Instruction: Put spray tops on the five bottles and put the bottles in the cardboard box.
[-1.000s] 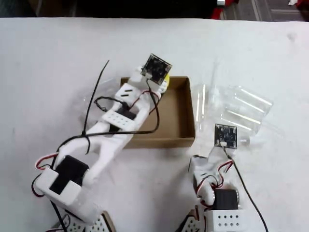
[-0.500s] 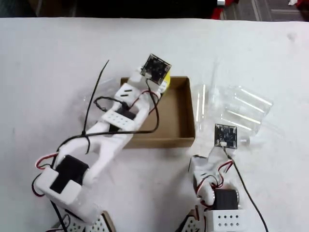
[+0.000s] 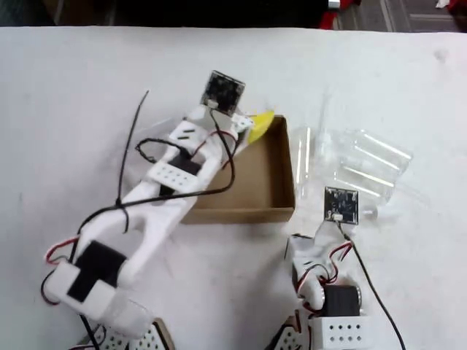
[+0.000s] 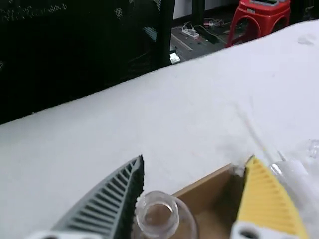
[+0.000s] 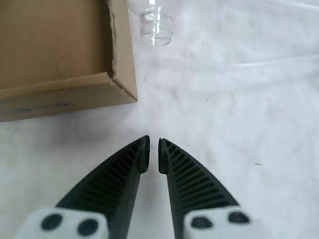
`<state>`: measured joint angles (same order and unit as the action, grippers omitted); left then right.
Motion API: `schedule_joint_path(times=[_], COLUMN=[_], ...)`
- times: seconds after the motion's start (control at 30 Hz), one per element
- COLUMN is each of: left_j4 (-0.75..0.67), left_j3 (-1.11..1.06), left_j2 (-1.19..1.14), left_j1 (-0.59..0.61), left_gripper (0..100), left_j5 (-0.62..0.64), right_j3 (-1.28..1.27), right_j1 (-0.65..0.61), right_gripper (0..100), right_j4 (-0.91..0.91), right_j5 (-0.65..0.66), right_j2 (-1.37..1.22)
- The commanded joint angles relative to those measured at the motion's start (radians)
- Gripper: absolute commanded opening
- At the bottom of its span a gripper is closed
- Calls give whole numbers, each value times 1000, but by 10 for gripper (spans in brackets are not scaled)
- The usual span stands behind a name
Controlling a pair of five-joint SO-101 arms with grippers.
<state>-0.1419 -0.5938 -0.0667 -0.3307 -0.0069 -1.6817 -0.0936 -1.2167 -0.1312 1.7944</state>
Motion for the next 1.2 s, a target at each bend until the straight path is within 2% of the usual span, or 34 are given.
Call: schedule_joint_path(times=[0.0, 0.2, 0.43, 0.7, 0.8, 0.93, 1.17], left_j4=[130, 520, 763, 974, 1069, 1172, 1226], left_j3=[54, 133, 269, 390, 448, 517, 617], left_j2=[225, 544, 615, 507, 427, 283, 39], left_j1=[33, 87, 314, 564, 585, 582, 587], left_gripper=[294, 295, 294, 294, 294, 294, 297], left_j5=[83, 244, 439, 575, 582, 672, 802], right_j3=[-9, -9, -9, -9, -9, -9, -9], right_j1=[-2, -2, -2, -2, -2, -2, -1], right_gripper=[18, 18, 18, 18, 18, 18, 17], right_j4=[-7, -7, -8, -8, -8, -8, -8], right_j5=[2, 2, 2, 2, 2, 2, 2], right_j2=[5, 5, 5, 5, 5, 5, 5])
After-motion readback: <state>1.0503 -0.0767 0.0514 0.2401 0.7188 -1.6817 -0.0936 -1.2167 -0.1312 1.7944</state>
